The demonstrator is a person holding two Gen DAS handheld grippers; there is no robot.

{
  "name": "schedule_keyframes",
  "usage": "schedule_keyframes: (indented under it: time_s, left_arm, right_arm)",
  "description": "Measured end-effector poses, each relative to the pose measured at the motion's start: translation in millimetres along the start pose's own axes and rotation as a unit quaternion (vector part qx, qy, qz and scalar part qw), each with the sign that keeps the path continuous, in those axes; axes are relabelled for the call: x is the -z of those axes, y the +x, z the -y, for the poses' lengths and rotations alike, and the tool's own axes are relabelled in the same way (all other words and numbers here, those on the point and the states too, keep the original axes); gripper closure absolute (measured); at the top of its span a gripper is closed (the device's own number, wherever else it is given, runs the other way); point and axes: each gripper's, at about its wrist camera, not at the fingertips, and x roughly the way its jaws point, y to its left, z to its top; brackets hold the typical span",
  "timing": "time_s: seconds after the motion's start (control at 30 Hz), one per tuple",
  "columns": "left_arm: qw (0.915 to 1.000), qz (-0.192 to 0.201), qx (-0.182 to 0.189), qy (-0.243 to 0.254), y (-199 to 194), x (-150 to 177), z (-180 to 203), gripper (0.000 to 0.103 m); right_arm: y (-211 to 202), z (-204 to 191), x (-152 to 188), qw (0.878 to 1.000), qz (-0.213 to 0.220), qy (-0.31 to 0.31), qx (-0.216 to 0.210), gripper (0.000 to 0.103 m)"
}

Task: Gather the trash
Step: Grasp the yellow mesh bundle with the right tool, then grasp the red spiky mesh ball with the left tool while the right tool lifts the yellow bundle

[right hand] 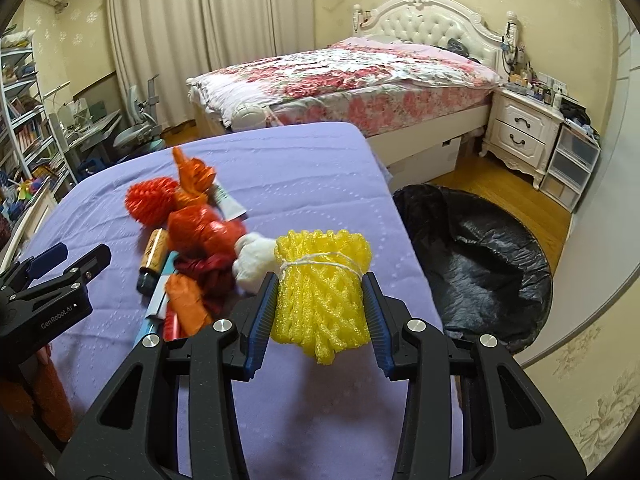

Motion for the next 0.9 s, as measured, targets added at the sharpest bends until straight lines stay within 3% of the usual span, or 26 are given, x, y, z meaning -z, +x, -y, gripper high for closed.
schedule_keyframes:
  time_s: [0.3,0.5,0.57,0.6,0.67,0.9]
  left_arm:
    - [0.9998,-0.012,-0.017,-0.007,42,-29,-6,0.024]
    - [0.9995,-0.031,-0.005,-0.011,67,-41,-10,0.024]
    - [0.9993,-0.038,0.002,-0.005,72,-40,-8,0.039]
    - [0.9991,-0.042,0.005,-0.002,75,-40,-7,0.041]
    - [0.9989,-0.046,0.012,0.005,79,-40,-5,0.059]
    - [0.9989,-0.038,0.019,0.022,77,-35,-4,0.073]
  right_arm:
    - [28,12,-29,1.0,0.004,0.013,0.001,0.062]
    - [44,13,-41,1.0,0.0,0.02,-0.003,0.062]
    - [48,13,-43,1.0,-0.003,0.021,-0.005,0.062]
    - [50,13,-43,1.0,-0.004,0.021,-0.005,0.062]
    - [53,12,-43,1.0,-0.007,0.021,-0.006,0.062]
    - [58,10,-42,1.0,-0.016,0.02,-0.007,0.062]
